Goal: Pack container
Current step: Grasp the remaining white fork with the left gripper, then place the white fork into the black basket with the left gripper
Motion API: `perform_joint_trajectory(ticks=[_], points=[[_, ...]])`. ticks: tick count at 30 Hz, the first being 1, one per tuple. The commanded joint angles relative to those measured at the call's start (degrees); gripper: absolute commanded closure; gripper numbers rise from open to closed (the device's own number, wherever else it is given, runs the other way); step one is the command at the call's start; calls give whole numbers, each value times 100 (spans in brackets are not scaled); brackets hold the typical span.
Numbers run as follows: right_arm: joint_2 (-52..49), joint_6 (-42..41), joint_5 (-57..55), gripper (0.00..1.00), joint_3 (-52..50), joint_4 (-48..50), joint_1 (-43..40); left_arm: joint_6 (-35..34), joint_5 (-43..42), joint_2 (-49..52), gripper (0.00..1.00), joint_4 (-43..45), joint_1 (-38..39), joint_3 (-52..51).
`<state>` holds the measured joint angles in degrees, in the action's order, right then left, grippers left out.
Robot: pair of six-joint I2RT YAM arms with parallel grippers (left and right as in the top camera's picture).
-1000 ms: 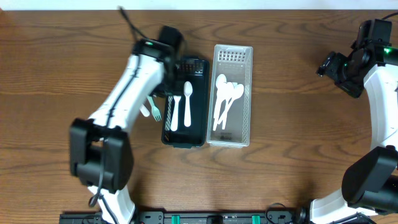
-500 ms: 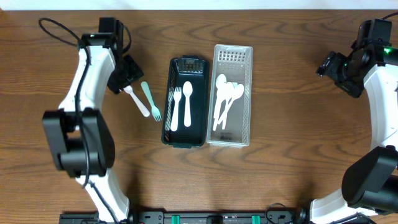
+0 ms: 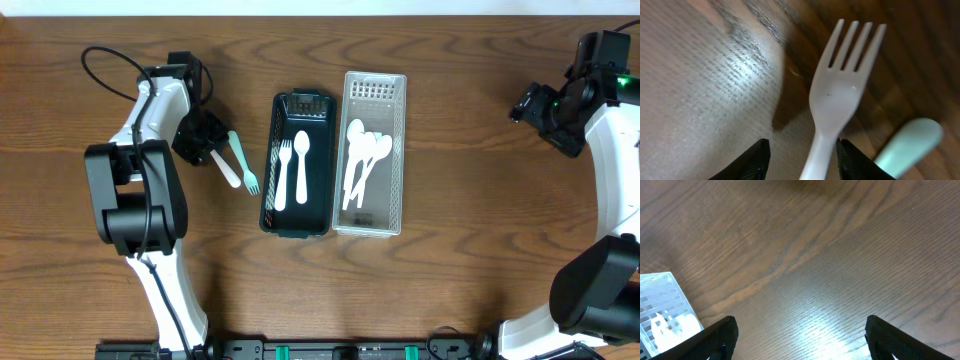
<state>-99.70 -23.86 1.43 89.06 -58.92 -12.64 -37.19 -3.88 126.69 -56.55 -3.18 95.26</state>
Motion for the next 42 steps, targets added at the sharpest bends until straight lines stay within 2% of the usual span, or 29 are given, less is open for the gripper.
perform_joint_trajectory(ticks=[1, 5, 6, 8, 9, 11, 14, 18, 22, 24, 29, 32, 36, 38, 39, 40, 41, 42], points=[[-22, 37, -107, 16, -37, 0, -4, 295, 44, 149, 58, -13, -24, -39], [-22, 37, -107, 16, -39, -2, -4, 461, 50, 192, 69, 39, -24, -44], [-22, 39, -107, 16, -39, -4, -4, 461, 52, 192, 74, 57, -24, -44], [-22, 39, -107, 16, -37, -7, -4, 463, 50, 190, 91, 72, -24, -44], [-22, 39, -105, 16, -39, -7, -4, 509, 46, 190, 94, 61, -24, -44], [-22, 37, -103, 16, -37, -11, -4, 704, 44, 170, 94, -55, -24, -13], [-22, 37, -101, 16, -37, -26, -4, 1353, 50, 59, 94, -415, -24, 203], [-22, 37, -101, 15, -39, -28, -4, 1856, 33, -356, 94, -1091, -4, 837], [-22, 37, -101, 16, -37, -26, -4, 2374, -573, -1032, 94, -1506, 238, 1458], [-22, 35, -101, 16, -37, -20, -4, 2518, -844, -1436, 95, -1425, 514, 1497], [-22, 35, -98, 15, -37, -4, -4, 2992, -844, -1899, 94, -1346, 1593, 1491], [-22, 35, -98, 16, -37, -4, -4, 3010, -361, -1792, 93, -1248, 2304, 1296], [-22, 35, -98, 16, -37, -7, -4, 2938, 203, -1388, 92, -887, 2826, 820], [-22, 35, -98, 16, -37, -7, -4, 2848, 201, -1117, 89, -824, 2865, 743], [-22, 35, -98, 16, -37, -9, -4, 2785, 203, -992, 83, -820, 2857, 743], [-22, 35, -98, 16, -37, -9, -4, 2743, 203, -935, 64, -802, 2837, 745], [-22, 35, -98, 16, -39, -9, -4, 2712, 201, -920, 38, -789, 2800, 748], [-22, 35, -98, 16, -37, -7, -4, 2653, 201, -931, 20, -809, 2752, 778]])
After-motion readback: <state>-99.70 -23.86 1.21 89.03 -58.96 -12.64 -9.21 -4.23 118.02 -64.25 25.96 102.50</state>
